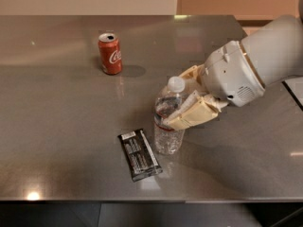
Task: Move water bottle near rxbar chocolate
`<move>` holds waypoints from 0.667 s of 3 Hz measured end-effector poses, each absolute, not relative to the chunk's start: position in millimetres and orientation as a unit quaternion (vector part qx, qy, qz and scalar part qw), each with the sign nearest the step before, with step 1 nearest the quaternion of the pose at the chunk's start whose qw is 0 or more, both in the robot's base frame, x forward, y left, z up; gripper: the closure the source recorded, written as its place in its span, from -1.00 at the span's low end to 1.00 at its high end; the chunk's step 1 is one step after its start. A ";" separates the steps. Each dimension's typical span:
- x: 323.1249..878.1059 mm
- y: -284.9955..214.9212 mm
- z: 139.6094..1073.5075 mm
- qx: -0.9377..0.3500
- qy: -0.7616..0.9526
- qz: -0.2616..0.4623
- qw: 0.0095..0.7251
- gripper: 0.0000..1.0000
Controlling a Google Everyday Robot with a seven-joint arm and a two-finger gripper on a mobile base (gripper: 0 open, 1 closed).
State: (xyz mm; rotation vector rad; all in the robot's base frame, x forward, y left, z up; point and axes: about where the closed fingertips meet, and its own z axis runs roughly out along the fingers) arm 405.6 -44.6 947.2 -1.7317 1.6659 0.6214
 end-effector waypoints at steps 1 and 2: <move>405.4 -44.4 943.2 -0.660 0.636 0.236 0.321 -0.73; 404.1 -42.6 944.7 -0.662 0.635 0.235 0.321 -1.00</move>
Offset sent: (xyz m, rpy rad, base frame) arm -0.0002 0.0002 -0.0031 -0.0042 0.0028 -0.0006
